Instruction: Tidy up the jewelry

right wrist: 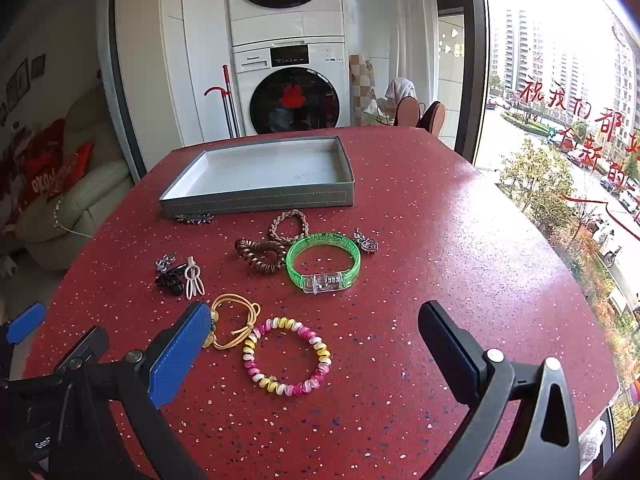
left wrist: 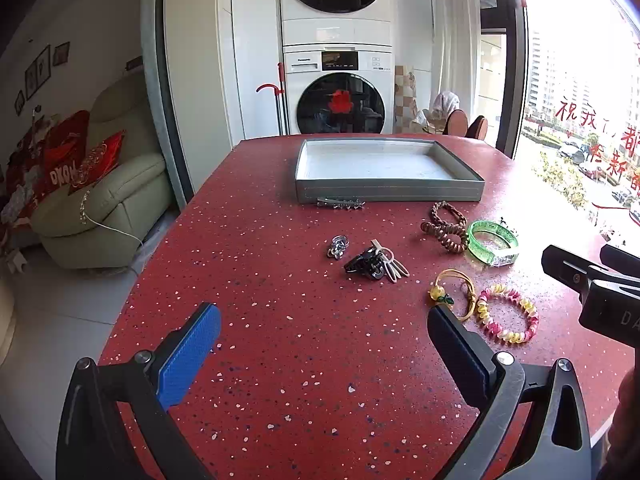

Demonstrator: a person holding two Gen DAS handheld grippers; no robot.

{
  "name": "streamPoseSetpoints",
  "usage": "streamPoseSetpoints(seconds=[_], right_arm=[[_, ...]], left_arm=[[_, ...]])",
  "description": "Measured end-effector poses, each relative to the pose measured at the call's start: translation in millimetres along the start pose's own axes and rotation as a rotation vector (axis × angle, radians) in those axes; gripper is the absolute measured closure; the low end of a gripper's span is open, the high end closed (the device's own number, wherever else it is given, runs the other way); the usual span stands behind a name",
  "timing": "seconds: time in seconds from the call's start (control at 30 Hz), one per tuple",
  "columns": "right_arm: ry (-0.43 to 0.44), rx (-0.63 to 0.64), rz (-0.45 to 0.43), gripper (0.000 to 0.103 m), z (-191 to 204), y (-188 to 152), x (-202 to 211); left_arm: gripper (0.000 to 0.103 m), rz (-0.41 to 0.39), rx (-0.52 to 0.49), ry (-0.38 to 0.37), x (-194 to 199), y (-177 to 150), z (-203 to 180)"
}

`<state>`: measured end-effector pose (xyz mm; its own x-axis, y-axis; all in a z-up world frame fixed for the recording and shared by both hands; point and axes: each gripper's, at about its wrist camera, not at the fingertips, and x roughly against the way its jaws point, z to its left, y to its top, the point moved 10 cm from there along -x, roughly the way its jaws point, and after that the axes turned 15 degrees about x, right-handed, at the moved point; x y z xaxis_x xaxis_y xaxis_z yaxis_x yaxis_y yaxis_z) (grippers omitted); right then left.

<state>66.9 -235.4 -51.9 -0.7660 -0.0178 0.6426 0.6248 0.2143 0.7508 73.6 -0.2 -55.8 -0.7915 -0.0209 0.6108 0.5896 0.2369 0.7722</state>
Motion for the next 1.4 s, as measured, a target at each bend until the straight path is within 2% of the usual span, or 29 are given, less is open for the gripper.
streamPoseSetpoints(seconds=[1.0,1.4], right_arm=[[0.011,0.007,-0.014,0.0,4.0,4.8,-1.1],[0.009,0.002,-0.01,0.0,1.3,2.8,-0.7]], left_arm=[[0.0,-0.001,0.002,0.001,1.1,0.4,0.0],[0.0,0.034,0.015,-0.002,-6.4,0.9,-0.7]])
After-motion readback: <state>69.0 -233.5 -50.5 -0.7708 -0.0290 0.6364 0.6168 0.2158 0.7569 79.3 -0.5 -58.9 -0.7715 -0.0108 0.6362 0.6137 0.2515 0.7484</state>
